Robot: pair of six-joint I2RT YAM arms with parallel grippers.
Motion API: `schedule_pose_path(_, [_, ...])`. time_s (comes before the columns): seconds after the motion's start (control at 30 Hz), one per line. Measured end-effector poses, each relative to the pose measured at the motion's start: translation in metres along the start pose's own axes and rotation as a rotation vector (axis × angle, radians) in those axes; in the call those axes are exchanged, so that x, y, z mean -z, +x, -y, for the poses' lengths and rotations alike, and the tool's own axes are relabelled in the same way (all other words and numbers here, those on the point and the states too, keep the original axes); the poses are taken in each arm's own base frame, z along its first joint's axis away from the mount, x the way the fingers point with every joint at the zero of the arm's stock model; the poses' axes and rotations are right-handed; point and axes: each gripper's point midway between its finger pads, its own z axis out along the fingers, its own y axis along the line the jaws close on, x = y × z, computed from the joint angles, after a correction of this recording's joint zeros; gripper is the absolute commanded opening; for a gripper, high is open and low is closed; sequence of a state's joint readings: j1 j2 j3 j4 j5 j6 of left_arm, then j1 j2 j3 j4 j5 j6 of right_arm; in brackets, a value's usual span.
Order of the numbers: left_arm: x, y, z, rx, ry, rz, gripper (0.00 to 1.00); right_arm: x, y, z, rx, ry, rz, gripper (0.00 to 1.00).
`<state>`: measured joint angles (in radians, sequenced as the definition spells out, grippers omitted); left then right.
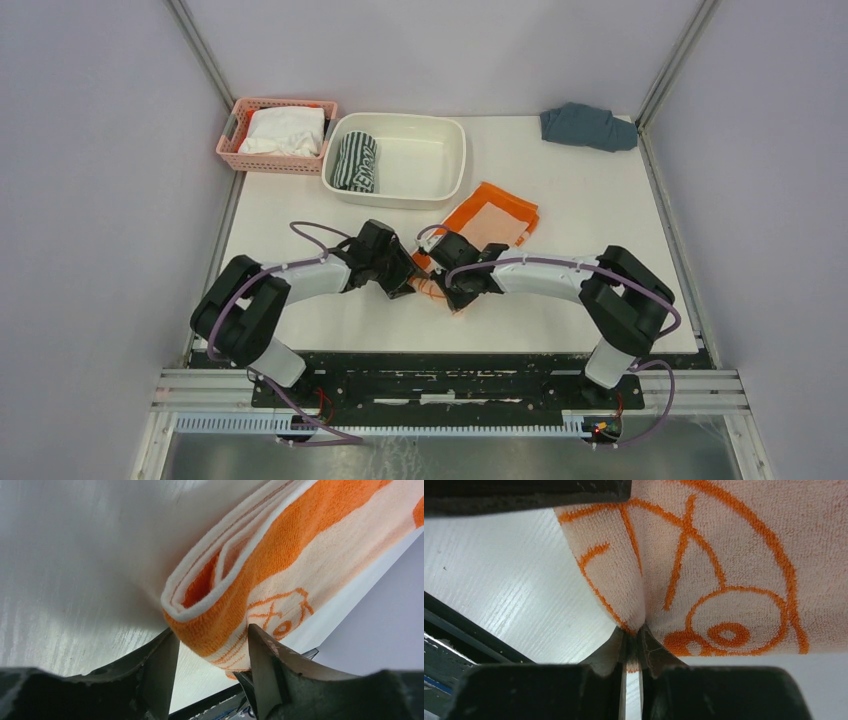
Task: Roll the towels
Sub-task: Roll the towel at the center of the board.
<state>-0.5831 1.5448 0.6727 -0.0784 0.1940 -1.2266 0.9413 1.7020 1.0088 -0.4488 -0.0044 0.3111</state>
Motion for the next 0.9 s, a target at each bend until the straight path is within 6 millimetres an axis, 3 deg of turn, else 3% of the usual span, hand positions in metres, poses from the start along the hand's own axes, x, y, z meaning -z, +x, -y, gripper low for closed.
schedule_pose_path(0.13, [-0.003, -0.002, 0.0, 0.001, -0.006, 0.007, 0.48, 0.003, 0.004, -0.001, -0.001, -0.017, 0.005, 0.1])
schedule_pose_path(0.33, [-0.007, -0.011, -0.003, 0.009, -0.03, 0.036, 0.21, 0.008, 0.008, -0.001, 0.0, -0.03, 0.026, 0.17])
schedule_pose_path(0.37, [-0.007, -0.011, -0.005, 0.011, -0.036, 0.039, 0.17, 0.009, 0.008, -0.002, 0.001, -0.032, 0.029, 0.19])
schedule_pose_path(0.4, [-0.007, -0.011, -0.006, 0.012, -0.04, 0.039, 0.13, 0.009, 0.007, -0.002, 0.001, -0.034, 0.032, 0.28])
schedule_pose_path(0.43, [-0.007, -0.011, -0.007, 0.013, -0.047, 0.039, 0.13, 0.009, 0.006, -0.002, 0.005, -0.035, 0.035, 0.28])
schedule_pose_path(0.5, [-0.007, -0.011, -0.007, 0.014, -0.049, 0.038, 0.12, 0.009, 0.006, -0.003, 0.012, -0.035, 0.037, 0.41])
schedule_pose_path(0.67, [-0.004, -0.012, -0.008, 0.017, -0.066, 0.042, 0.1, 0.02, 0.003, -0.012, 0.08, -0.009, 0.064, 0.53])
schedule_pose_path(0.9, [0.005, -0.011, -0.01, 0.022, -0.081, 0.044, 0.05, 0.032, -0.02, -0.032, 0.197, 0.055, 0.152, 0.56])
